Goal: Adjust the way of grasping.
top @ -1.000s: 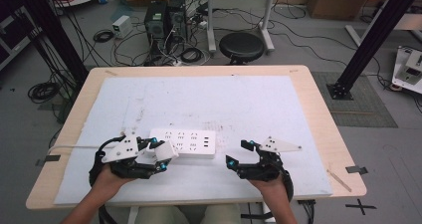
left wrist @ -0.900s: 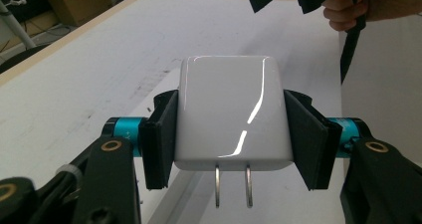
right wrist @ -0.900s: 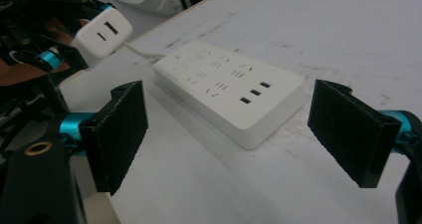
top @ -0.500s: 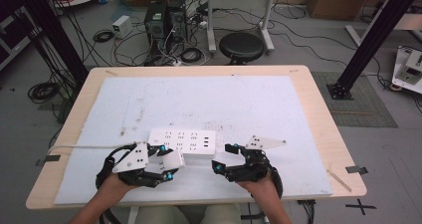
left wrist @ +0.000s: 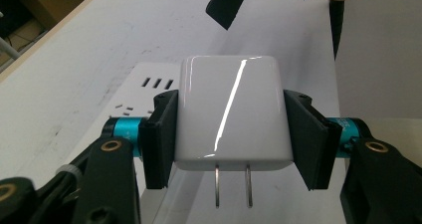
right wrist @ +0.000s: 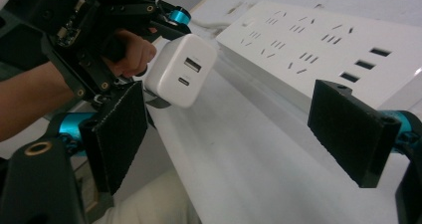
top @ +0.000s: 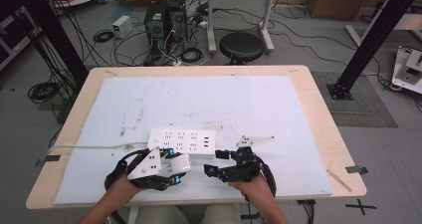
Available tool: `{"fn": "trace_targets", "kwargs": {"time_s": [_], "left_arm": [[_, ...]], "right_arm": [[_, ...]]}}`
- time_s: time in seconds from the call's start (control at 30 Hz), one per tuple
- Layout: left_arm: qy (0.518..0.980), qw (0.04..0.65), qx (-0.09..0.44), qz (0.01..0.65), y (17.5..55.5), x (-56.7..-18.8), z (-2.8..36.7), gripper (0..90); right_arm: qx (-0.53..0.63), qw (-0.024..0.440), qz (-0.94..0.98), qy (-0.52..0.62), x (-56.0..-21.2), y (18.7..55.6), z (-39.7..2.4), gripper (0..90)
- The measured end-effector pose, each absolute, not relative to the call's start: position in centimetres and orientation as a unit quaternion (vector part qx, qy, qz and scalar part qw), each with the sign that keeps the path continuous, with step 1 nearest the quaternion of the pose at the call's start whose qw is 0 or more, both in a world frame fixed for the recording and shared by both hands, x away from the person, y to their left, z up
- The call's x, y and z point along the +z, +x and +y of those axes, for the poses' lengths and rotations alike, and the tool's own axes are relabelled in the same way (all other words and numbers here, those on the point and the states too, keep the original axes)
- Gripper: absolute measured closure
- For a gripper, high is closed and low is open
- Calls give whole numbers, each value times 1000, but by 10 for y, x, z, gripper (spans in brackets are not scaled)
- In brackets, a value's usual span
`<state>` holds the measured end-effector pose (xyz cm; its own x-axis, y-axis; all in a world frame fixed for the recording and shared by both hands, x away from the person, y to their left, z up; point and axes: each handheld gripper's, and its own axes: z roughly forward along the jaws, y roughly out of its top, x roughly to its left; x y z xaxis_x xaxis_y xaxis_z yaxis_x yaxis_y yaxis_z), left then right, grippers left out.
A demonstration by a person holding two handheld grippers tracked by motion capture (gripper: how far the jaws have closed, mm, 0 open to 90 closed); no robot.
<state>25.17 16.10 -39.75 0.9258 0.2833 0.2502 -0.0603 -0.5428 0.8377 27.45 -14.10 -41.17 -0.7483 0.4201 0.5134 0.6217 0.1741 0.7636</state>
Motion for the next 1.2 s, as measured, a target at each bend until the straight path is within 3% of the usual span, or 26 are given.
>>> {"fn": "trace_targets", "kwargs": {"time_s": [0.67, 1.2], "left_arm": [[867, 452, 208, 15, 244, -396, 143, 425], [868, 447, 217, -11, 240, -395, 132, 425]], "right_arm": [[-522, 203, -752, -348, -416, 283, -125, 164], [-510, 247, -740, -363, -423, 287, -118, 164]]}}
